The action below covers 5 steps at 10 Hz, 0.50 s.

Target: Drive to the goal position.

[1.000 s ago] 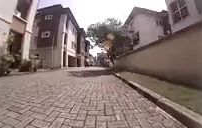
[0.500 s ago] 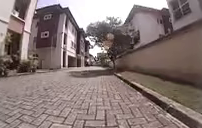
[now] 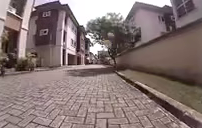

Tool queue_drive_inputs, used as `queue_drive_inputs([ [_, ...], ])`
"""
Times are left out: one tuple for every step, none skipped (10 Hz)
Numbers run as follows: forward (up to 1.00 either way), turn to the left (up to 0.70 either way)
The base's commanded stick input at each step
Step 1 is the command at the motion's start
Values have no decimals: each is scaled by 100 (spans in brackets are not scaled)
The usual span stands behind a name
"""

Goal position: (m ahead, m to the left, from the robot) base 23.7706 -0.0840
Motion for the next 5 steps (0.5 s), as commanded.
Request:
queue_drive_inputs([
  [50, 0],
  [50, 0],
  [50, -13],
  [50, -27],
  [50, -40],
])
